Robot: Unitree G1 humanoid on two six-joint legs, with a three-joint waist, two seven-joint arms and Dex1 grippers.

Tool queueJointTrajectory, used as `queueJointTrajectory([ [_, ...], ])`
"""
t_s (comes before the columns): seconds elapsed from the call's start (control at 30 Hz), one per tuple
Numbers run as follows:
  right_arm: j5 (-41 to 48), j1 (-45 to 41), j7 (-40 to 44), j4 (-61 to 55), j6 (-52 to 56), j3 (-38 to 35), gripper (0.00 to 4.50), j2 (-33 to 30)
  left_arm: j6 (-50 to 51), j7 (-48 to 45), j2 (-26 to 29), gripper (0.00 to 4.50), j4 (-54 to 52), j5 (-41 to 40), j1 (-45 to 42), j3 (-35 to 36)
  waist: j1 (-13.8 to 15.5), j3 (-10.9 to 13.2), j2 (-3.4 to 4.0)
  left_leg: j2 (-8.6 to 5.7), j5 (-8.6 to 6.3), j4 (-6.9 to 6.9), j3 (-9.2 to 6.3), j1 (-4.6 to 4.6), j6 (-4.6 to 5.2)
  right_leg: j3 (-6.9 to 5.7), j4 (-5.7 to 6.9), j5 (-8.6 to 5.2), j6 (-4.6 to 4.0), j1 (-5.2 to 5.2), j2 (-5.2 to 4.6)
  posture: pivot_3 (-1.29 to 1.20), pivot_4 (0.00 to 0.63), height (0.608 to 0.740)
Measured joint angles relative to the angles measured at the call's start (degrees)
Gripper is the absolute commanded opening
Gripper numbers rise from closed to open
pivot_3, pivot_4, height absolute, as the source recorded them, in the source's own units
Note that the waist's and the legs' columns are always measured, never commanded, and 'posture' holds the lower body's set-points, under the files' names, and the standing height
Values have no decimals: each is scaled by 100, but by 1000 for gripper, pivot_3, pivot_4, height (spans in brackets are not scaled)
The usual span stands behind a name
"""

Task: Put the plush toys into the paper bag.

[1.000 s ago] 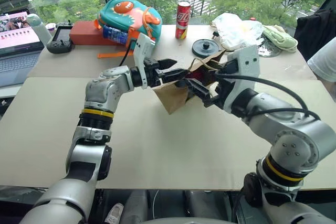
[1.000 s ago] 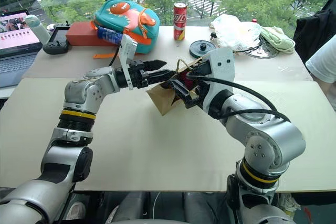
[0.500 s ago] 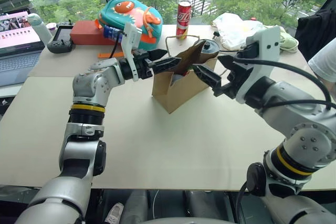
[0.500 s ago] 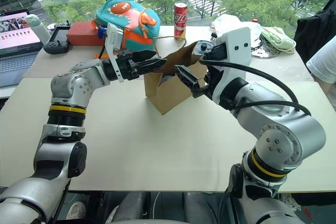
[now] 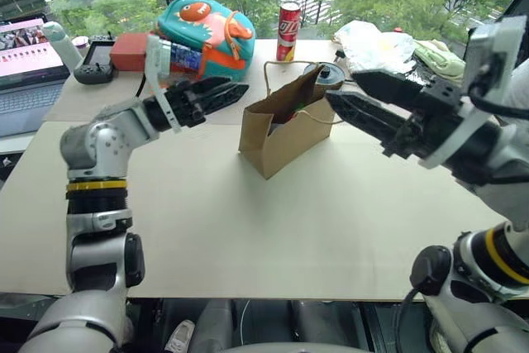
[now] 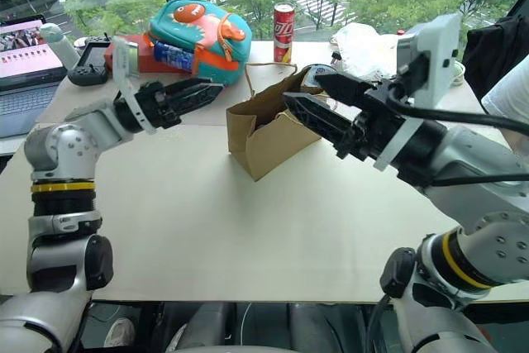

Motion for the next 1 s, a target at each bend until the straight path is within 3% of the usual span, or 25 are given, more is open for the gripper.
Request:
queueJointTrajectory([
  [0.2, 570, 637, -40, 49, -391, 603, 63, -268, -317, -149, 42, 4500, -103, 93, 574, -207, 12, 0, 0, 0, 0, 4, 4, -2, 0, 2, -2, 0, 0, 0, 1, 0, 150, 739],
  [0.47, -428, 1239, 87, 351, -1326, 2088, 63, -848, -1519, -539, 130, 4500, -152, 854, 770, -923, 13, 0, 0, 0, 0, 4, 9, -3, 0, 5, -6, -1, 1, -3, 2, 0, 150, 739],
  [0.63, -1747, 1138, 8, 1110, -2014, 3357, 63, -1012, -2127, -623, 61, 4500, 38, 1211, 761, -1207, -5, 0, -1, 2, 0, 6, 14, -2, 0, 8, -5, -1, 0, -4, 4, 0, 150, 739],
  [0.83, -3140, 499, -48, 2580, -2853, 4492, 63, -796, -2373, -687, -76, 4500, 497, 1374, 609, -1270, 2, 0, -1, 2, 0, 8, 15, -9, 0, 8, -6, 0, 0, -9, 4, 0, 150, 739],
  [1.0, -3719, 185, 82, 3275, -3280, 4797, 63, -403, -2431, -761, -87, 4500, 663, 1393, 441, -1263, 10, 0, 0, 1, 0, 6, 13, -14, 0, 6, -4, 0, -1, -11, 2, 0, 150, 739],
])
